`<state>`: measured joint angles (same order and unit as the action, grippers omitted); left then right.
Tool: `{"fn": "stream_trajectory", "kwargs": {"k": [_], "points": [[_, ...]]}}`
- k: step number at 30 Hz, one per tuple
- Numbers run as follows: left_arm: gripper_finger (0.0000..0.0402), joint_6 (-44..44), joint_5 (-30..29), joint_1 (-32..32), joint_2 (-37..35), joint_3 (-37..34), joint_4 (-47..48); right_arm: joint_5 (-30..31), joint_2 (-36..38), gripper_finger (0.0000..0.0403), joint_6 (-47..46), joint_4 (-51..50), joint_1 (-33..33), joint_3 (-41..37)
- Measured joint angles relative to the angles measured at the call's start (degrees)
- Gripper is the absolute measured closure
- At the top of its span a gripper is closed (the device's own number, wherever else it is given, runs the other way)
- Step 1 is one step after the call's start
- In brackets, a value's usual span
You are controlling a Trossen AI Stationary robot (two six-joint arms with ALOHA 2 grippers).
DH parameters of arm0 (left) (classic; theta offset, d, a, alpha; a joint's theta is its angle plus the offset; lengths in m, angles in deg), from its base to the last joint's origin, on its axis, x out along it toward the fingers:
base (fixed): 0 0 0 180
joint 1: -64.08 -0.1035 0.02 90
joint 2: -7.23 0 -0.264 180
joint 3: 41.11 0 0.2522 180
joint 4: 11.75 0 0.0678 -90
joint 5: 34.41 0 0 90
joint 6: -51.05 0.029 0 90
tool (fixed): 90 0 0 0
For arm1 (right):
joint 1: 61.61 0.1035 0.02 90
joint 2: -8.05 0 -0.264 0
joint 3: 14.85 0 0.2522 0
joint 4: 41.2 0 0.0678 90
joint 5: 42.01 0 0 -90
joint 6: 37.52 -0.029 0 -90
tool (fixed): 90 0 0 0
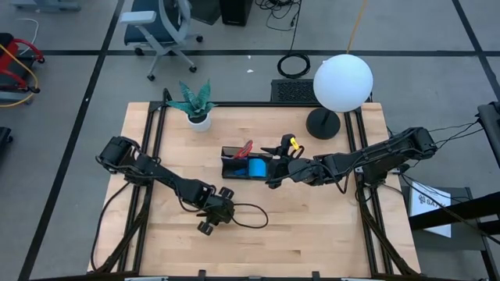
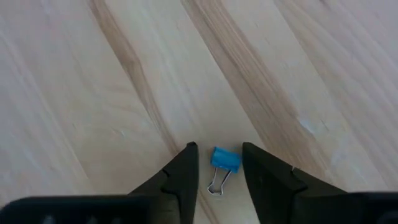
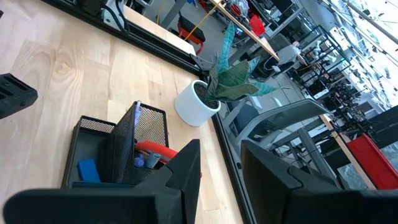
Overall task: Pick and place office supplies into organizer
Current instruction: Put the blue binder clip into the black desk organizer
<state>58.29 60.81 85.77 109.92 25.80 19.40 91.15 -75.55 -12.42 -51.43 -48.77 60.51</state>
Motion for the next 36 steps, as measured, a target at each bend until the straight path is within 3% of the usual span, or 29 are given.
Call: {"fn": "stream_trajectory", "kwargs": {"k": [9, 18, 24, 32, 36], "points": [[0.0354, 0.31, -0.39, 0.01, 0.02, 0.0, -0.1, 0.0, -0.01, 0.0298, 0.0, -0.02, 0.0, 0.0], [0.0332, 1.47, -1.04, 0.2, 0.0, 0.25, -0.77, 0.0, -0.01, 0.0298, 0.0, -0.02, -0.01, 0.0], [0.0354, 1.91, -2.84, 0.22, 0.25, 2.35, 0.46, 0.0, 0.01, 0.0298, 0.0, -0.02, -0.02, 0.0], [0.0335, 5.82, -12.6, 0.13, 0.35, 7.0, 6.23, -0.02, -0.01, 0.0298, 0.0, -0.13, -0.02, 0.0], [0.0346, 6.77, -17.34, 0.02, 0.29, 9.7, 10.39, -0.02, -0.01, 0.0298, 0.0, -0.13, -0.02, 0.0]]}}
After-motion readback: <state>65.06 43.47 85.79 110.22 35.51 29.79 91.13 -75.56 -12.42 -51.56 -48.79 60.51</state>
